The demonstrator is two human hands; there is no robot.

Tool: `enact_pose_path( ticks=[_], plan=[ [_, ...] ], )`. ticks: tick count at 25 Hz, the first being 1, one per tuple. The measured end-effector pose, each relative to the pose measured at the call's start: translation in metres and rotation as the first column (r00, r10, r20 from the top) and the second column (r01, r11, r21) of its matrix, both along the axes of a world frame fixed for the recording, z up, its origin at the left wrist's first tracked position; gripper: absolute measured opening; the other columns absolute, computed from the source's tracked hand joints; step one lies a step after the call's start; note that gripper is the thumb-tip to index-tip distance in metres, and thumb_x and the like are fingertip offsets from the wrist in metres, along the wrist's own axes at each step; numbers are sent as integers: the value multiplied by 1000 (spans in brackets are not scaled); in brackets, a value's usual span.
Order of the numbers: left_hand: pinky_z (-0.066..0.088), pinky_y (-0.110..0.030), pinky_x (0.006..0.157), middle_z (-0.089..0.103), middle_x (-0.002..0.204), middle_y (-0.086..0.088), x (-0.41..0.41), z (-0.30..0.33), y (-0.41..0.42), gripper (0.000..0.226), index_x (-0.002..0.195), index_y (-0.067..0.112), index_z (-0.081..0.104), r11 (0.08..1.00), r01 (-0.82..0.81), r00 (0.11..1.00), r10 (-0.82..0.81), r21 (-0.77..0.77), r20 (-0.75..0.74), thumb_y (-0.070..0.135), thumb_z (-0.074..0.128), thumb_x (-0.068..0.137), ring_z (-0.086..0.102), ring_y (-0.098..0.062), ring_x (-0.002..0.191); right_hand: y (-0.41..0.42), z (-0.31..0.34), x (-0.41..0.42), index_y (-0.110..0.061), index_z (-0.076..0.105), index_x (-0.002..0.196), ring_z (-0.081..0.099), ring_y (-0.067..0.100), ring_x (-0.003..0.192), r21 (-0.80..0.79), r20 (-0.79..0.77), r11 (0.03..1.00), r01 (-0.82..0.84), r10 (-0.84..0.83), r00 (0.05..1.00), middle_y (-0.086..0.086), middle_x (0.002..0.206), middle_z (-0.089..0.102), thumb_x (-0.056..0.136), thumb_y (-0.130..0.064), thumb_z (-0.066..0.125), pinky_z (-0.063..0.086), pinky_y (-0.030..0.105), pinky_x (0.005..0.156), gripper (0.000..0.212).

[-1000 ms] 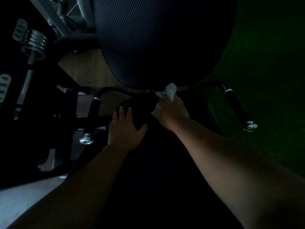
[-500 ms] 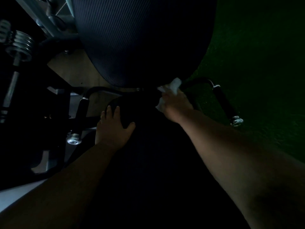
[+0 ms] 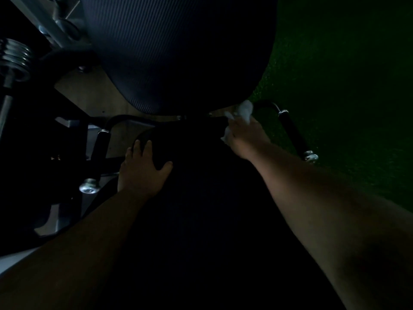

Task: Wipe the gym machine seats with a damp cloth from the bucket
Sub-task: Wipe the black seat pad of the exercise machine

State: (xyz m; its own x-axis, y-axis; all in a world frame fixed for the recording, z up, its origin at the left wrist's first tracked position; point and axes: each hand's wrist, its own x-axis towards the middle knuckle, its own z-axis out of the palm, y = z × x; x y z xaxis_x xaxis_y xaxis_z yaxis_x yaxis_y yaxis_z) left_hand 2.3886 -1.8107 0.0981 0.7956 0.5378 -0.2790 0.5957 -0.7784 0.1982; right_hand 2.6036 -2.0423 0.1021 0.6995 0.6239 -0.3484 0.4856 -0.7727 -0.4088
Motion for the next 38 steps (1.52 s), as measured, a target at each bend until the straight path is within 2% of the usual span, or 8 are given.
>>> enact_pose_path(
  ticks=[5,10,13,18,26,31,33,38],
  plan=[
    [28,-52,114,13,164,-15,0,1,-1,96,157,19,17,1000,11,1000,-11,13,1,78,35,83,18,-37,148,-34,10,-55,-27,28,154,10,31,148,72,19,952,-298,298,955,-1,165,12,93,-50,20,18,44,116,65],
    [25,-52,115,11,164,-15,0,3,-3,94,157,20,14,1000,11,1000,-11,5,-2,76,37,85,15,-37,149,-37,8,-19,-23,20,157,4,35,150,-96,57,993,-71,77,995,2,166,4,103,-39,30,14,47,120,57],
    [26,-52,116,12,164,-15,0,4,-2,95,157,19,17,1000,1,1000,-1,-7,28,76,38,84,15,-36,149,35,11,-50,-21,35,151,21,35,146,-52,62,998,19,-16,998,10,161,25,100,-31,41,21,46,119,52],
    [27,-52,115,10,165,-13,0,5,-3,93,157,20,16,1000,-1,1000,1,-18,13,75,38,85,15,-35,149,-2,29,-98,-25,41,147,20,27,141,117,37,931,-347,345,938,-2,163,22,91,-39,28,24,37,112,60],
    [23,-49,117,8,165,-14,-1,6,-4,91,158,20,13,1000,9,1000,-9,-18,13,73,40,88,11,-35,150,26,21,-51,-22,26,155,17,39,147,40,-47,999,20,-18,999,10,163,18,102,-32,45,24,51,117,57],
    [23,-51,116,12,164,-14,0,6,-2,93,157,20,16,999,3,1000,-3,-35,18,74,40,86,14,-35,149,-1,34,-108,-42,22,152,26,35,139,149,-35,943,-298,306,951,5,160,24,91,-45,32,29,48,111,61],
    [23,-50,116,11,164,-14,-1,5,-1,94,157,20,16,999,9,1000,-9,-44,9,76,37,84,13,-36,149,-45,36,-86,-53,17,149,38,37,135,166,-57,975,-145,157,986,7,156,32,83,-50,34,40,49,106,69],
    [19,-50,118,11,164,-15,-1,4,1,76,157,20,19,989,-8,999,14,-148,39,58,33,93,10,-35,150,-3,18,-52,-23,14,157,21,42,145,11,24,1000,18,-19,1000,12,163,18,98,-50,40,27,50,115,70]
  ],
)
